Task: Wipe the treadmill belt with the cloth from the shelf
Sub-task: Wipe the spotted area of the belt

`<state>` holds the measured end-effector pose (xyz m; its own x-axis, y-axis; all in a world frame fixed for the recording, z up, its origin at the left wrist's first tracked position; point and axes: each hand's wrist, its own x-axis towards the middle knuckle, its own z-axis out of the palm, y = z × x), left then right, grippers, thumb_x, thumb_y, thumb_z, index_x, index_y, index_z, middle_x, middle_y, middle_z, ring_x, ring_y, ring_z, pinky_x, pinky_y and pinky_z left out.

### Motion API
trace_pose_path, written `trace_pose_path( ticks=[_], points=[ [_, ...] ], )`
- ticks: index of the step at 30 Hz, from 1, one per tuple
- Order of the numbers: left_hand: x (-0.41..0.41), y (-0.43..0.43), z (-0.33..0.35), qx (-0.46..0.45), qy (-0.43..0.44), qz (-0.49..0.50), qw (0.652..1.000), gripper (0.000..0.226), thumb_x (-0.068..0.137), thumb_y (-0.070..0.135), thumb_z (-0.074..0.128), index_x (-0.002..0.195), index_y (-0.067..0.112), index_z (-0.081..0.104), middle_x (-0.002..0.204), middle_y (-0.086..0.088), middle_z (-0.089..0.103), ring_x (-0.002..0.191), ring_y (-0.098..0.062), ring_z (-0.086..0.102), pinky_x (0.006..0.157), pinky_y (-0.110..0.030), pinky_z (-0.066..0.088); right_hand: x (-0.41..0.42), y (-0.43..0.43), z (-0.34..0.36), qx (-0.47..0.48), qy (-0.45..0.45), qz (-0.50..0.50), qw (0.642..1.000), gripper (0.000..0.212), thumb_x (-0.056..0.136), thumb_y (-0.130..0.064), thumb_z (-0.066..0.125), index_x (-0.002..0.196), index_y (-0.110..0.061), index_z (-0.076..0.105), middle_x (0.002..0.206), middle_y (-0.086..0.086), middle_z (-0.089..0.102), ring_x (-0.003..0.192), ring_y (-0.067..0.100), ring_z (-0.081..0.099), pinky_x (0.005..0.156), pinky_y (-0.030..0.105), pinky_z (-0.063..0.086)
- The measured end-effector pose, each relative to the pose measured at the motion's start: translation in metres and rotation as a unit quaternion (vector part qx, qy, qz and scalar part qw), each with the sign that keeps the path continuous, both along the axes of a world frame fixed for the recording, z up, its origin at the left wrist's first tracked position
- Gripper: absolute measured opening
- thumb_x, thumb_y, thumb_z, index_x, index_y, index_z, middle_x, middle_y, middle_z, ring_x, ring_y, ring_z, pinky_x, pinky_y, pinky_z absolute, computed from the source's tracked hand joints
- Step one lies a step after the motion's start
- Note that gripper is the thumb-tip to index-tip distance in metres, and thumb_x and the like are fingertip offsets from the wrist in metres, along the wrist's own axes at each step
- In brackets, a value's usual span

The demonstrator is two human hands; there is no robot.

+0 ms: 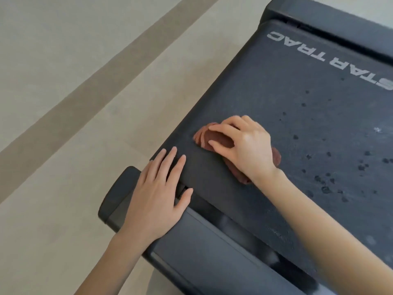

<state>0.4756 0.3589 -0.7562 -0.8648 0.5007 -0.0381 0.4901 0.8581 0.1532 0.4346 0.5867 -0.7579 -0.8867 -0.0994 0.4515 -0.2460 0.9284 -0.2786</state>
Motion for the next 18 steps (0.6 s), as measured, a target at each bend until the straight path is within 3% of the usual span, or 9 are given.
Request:
trace_pose_path(
  ticks=[4, 7, 11, 15, 18],
  points=[
    [0.001, 0.001, 0.002, -0.001, 0.000, 0.001, 1.000, 0.065, 0.090, 0.049, 0.033, 0.144, 0.013, 0.039, 0.152, -0.008, 0.033, 0.139, -0.026, 0.029, 0.109, -0.040, 0.022, -0.074, 0.015, 0.008, 0.013, -0.044, -0.077, 0.996, 0.028, 0.084, -0.043, 0.062, 0.107, -0.030, 0.070, 0.097, -0.002, 0.067, 0.092, 0.024, 0.059, 0.066, 0.027, 0.035],
    [0.000, 0.000, 0.003, 0.011, -0.003, 0.002, 1.000, 0.064, 0.091, 0.049, 0.032, 0.143, 0.014, 0.040, 0.151, -0.007, 0.034, 0.139, -0.025, 0.030, 0.108, -0.038, 0.024, -0.071, 0.012, 0.008, 0.033, -0.039, -0.081, 0.995, 0.031, 0.087, -0.045, 0.059, 0.111, -0.028, 0.068, 0.099, 0.000, 0.069, 0.091, 0.026, 0.061, 0.071, 0.031, 0.041],
    [0.000, -0.001, 0.001, 0.022, 0.002, 0.006, 1.000, 0.063, 0.090, 0.049, 0.032, 0.142, 0.015, 0.042, 0.151, -0.006, 0.034, 0.139, -0.024, 0.029, 0.107, -0.036, 0.023, 0.001, -0.009, 0.010, 0.018, -0.039, -0.049, 0.998, 0.029, 0.085, -0.042, 0.059, 0.108, -0.027, 0.068, 0.096, -0.001, 0.069, 0.085, 0.025, 0.060, 0.073, 0.033, 0.042],
    [0.000, -0.001, 0.003, 0.016, 0.001, -0.007, 1.000, 0.065, 0.088, 0.048, 0.033, 0.141, 0.012, 0.043, 0.150, -0.010, 0.036, 0.138, -0.028, 0.031, 0.106, -0.043, 0.031, 0.112, -0.010, 0.010, 0.045, -0.040, 0.010, 0.998, 0.028, 0.087, -0.041, 0.057, 0.107, -0.025, 0.070, 0.103, -0.002, 0.067, 0.085, 0.025, 0.061, 0.068, 0.036, 0.046],
    [0.000, 0.000, 0.003, 0.016, -0.002, -0.016, 1.000, 0.066, 0.088, 0.049, 0.033, 0.140, 0.010, 0.045, 0.149, -0.013, 0.037, 0.137, -0.031, 0.033, 0.105, -0.047, 0.034, 0.124, 0.005, 0.010, 0.055, -0.055, 0.037, 0.996, 0.028, 0.086, -0.044, 0.059, 0.106, -0.027, 0.069, 0.100, -0.003, 0.066, 0.083, 0.024, 0.062, 0.065, 0.034, 0.046]
  ],
)
